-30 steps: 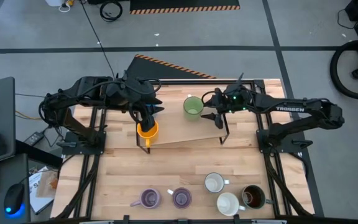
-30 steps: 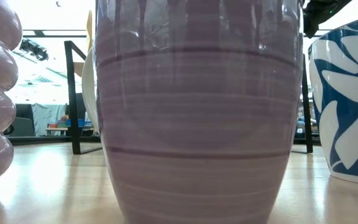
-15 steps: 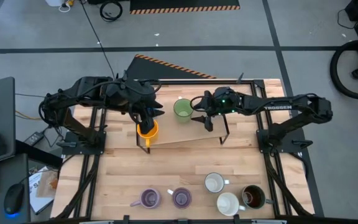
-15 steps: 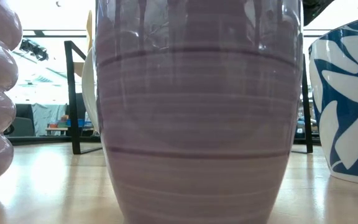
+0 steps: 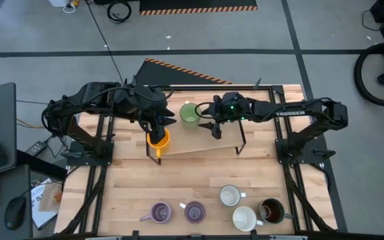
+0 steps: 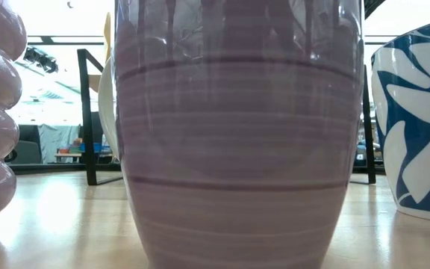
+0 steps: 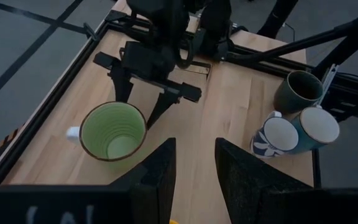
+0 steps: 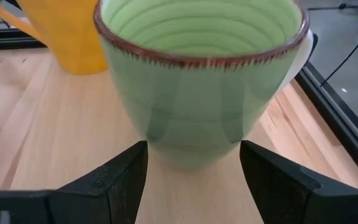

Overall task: Place coffee mugs
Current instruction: Put the green mug on the shelf, then put the blue patterned mug on the shelf

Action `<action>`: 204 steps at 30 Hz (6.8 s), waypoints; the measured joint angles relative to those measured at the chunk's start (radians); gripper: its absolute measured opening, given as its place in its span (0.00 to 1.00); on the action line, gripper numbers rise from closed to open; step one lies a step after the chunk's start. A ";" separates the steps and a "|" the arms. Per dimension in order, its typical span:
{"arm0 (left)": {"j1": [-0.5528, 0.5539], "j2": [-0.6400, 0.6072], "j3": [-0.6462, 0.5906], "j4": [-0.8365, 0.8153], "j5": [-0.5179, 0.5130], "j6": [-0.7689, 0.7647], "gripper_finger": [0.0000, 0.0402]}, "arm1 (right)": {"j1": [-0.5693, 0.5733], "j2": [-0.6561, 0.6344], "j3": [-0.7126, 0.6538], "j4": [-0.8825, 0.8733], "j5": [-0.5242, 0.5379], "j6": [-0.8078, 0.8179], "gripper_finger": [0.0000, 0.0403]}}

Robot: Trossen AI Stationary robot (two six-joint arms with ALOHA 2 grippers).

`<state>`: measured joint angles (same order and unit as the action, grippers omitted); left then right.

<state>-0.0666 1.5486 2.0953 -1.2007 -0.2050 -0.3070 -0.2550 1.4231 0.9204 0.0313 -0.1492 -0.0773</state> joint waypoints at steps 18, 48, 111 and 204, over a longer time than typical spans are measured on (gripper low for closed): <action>-0.001 0.000 0.000 0.000 -0.001 0.000 0.29 | 0.018 0.049 0.013 0.116 0.023 0.032 0.65; -0.001 0.000 0.000 0.001 0.000 -0.023 0.29 | 0.033 0.048 0.014 0.215 0.052 0.109 0.65; -0.001 0.000 0.000 0.006 0.000 -0.030 0.29 | 0.044 0.084 0.013 0.209 0.147 0.138 0.65; 0.009 0.001 -0.001 -0.011 -0.019 0.384 0.29 | 1.073 0.310 0.389 -1.106 -0.104 2.198 0.55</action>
<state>-0.0574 1.5494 2.0945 -1.2118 -0.2242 0.0770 0.8177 1.7332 1.3096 -1.0749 -0.2527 2.1203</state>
